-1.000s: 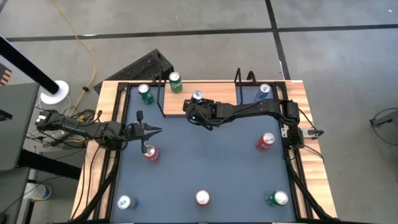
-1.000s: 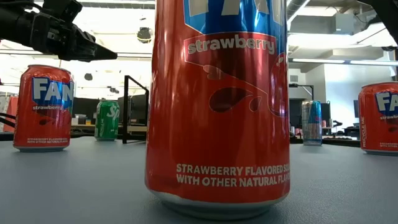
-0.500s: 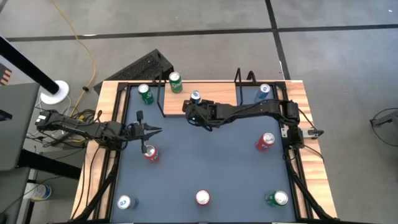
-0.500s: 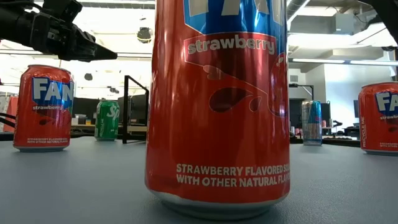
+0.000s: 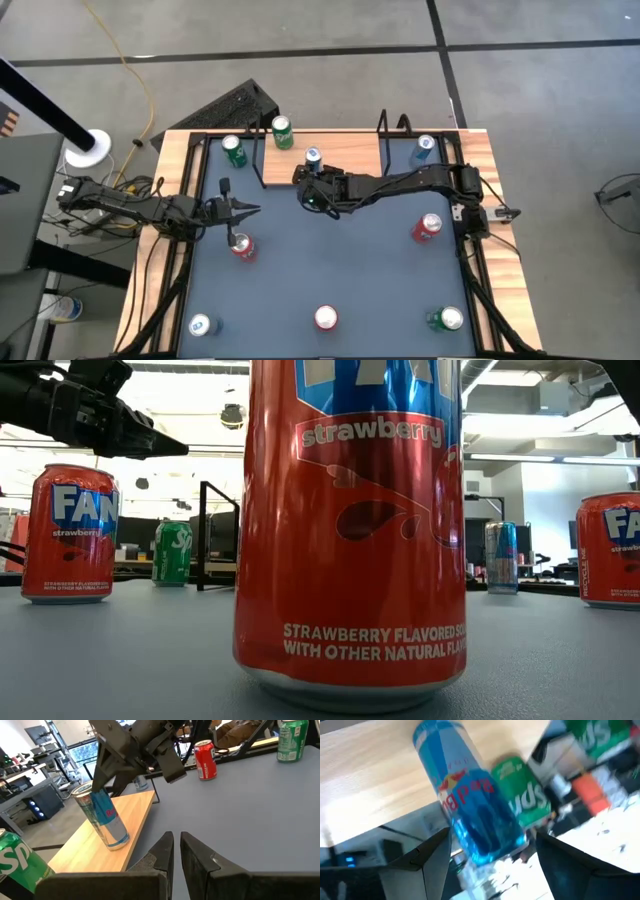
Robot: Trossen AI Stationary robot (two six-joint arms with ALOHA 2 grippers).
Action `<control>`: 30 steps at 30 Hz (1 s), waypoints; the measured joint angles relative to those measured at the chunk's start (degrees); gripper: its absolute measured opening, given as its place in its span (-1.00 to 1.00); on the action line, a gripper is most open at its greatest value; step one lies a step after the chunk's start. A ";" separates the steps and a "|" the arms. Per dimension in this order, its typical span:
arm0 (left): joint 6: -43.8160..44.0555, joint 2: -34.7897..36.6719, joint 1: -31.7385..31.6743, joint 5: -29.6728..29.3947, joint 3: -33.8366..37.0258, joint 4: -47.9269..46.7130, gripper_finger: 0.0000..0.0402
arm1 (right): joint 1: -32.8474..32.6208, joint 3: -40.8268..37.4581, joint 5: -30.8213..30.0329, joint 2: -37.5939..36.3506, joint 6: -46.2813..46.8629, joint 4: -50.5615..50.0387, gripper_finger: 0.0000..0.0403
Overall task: Place canned beverage on shelf
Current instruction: Put the middle blue soda can on the shelf
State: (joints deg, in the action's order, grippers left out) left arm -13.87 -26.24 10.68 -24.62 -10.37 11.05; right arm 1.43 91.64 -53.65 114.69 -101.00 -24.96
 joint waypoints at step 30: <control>0.06 0.01 0.01 -0.02 0.00 -0.29 -0.89 | 21.37 0.00 61.38 -15.74 92.21 -8.13 0.42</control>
State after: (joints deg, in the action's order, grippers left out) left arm -13.81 -26.23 10.69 -24.64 -10.37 10.76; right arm 22.81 91.64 7.72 98.95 -8.79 -33.09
